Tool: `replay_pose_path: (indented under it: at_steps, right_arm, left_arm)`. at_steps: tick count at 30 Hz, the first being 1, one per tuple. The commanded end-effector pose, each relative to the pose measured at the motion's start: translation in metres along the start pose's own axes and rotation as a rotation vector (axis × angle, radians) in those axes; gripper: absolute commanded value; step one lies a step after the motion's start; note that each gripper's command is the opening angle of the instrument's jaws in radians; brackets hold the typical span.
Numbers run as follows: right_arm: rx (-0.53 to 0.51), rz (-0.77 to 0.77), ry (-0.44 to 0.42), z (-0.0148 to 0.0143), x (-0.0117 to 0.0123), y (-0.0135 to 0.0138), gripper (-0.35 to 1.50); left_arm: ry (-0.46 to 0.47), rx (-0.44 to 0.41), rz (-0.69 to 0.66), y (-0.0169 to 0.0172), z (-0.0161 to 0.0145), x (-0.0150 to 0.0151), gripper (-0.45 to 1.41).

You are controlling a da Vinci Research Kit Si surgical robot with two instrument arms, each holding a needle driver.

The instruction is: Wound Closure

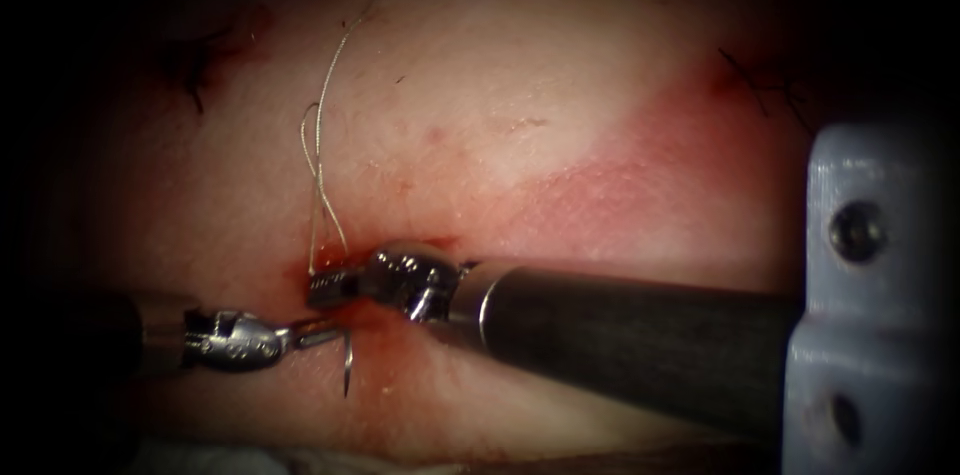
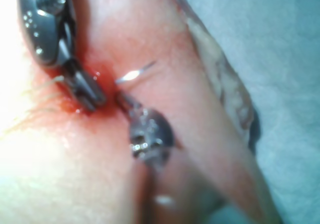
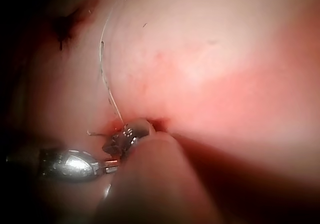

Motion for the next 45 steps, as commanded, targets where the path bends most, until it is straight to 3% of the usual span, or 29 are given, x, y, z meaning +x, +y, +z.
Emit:
replay_pose_path:
  at_steps: [1,2,3,4,9,13,21,25,30,37,42,43,45]
  right_arm:
    - [-0.026,0.003,0.025,0.0007,0.0004,0.0003,0.36]
    - [-0.044,0.007,0.041,0.0005,0.0008,0.0005,0.83]
    - [-0.059,0.012,0.057,0.0003,0.0011,0.0007,1.10]
    - [-0.091,0.019,0.074,-0.0003,0.0016,0.0010,1.21]
    - [-0.150,-0.012,0.136,-0.0044,0.0036,0.0019,1.45]
    - [-0.122,0.000,0.139,-0.0080,0.0025,0.0014,1.47]
    - [-0.074,-0.010,0.134,-0.0129,0.0003,-0.0004,1.38]
    - [-0.063,-0.014,0.138,-0.0143,-0.0005,-0.0007,1.31]
    - [-0.060,-0.022,0.140,-0.0143,-0.0014,-0.0006,1.30]
    - [-0.057,-0.032,0.144,-0.0140,-0.0026,-0.0008,1.25]
    - [-0.063,-0.039,0.142,-0.0135,-0.0034,-0.0009,1.18]
    - [-0.064,-0.041,0.144,-0.0133,-0.0035,-0.0009,1.18]
    - [-0.064,-0.047,0.146,-0.0132,-0.0036,-0.0009,1.18]
  left_arm:
    - [0.000,-0.002,-0.004,0.0009,0.0007,-0.0003,-0.45]
    - [0.000,-0.002,-0.004,0.0010,0.0007,-0.0003,-0.45]
    - [0.000,-0.002,-0.004,0.0010,0.0007,-0.0003,-0.45]
    - [-0.001,-0.002,-0.004,0.0011,0.0006,-0.0002,-0.45]
    - [-0.007,0.001,0.030,0.0016,0.0005,0.0000,-0.40]
    - [0.018,0.015,0.083,0.0022,0.0000,0.0001,-0.30]
    - [0.094,0.075,0.195,0.0030,-0.0004,0.0006,0.22]
    - [0.120,0.107,0.251,0.0038,-0.0002,0.0011,0.69]
    - [0.131,0.126,0.273,0.0042,-0.0002,0.0012,0.86]
    - [0.131,0.187,0.292,0.0038,-0.0011,0.0012,0.86]
    - [0.131,0.225,0.318,0.0031,-0.0015,0.0019,0.71]
    - [0.127,0.235,0.338,0.0031,-0.0016,0.0020,0.57]
    - [0.125,0.241,0.342,0.0031,-0.0016,0.0021,0.51]
